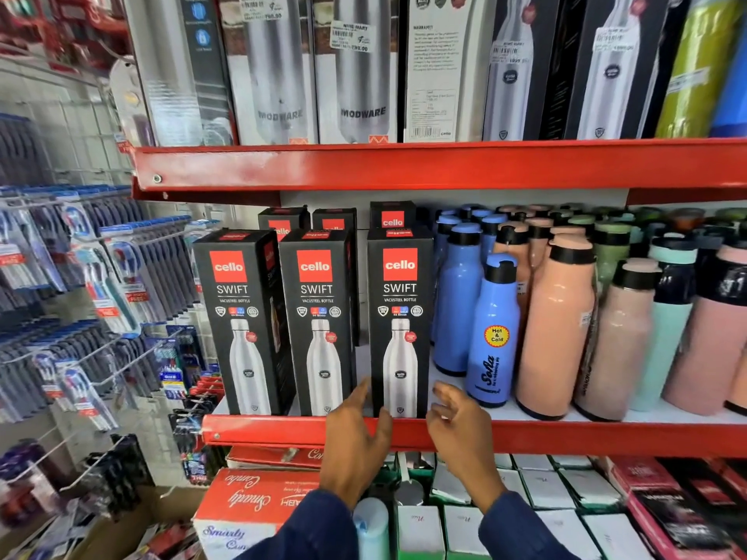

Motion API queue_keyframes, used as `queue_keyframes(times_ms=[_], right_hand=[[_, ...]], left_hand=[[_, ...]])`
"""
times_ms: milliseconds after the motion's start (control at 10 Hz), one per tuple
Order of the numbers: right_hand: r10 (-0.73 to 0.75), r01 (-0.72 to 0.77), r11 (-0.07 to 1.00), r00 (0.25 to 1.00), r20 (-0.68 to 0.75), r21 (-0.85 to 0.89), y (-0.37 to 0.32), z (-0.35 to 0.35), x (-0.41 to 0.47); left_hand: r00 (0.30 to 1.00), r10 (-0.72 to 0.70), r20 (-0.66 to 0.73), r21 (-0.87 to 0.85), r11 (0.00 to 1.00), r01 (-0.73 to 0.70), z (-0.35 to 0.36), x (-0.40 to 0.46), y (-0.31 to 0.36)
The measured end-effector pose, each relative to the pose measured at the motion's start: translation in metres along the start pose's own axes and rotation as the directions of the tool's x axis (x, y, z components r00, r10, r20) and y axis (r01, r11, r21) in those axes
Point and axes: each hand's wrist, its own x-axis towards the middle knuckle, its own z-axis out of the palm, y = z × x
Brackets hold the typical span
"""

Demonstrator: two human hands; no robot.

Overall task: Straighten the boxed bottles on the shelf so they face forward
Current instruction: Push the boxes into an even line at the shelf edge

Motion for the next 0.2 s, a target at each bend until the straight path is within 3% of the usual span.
queue_keyframes(times_ms=[100, 200], right_hand=[[-0.017, 0.049, 0.992, 0.966, -0.259, 0.116, -0.018, -0.025, -0.005], [-0.056, 0.245, 0.928, 0.838, -0.543, 0.282, -0.044, -0.079, -0.012]], left_hand=[[0.989, 0.111, -0.095, 0.033, 0.994, -0.108, -0.021, 0.005, 0.016], [0.935, 0.294, -0.2, 0.127, 0.954, -0.272, -0.051, 0.02, 0.043]])
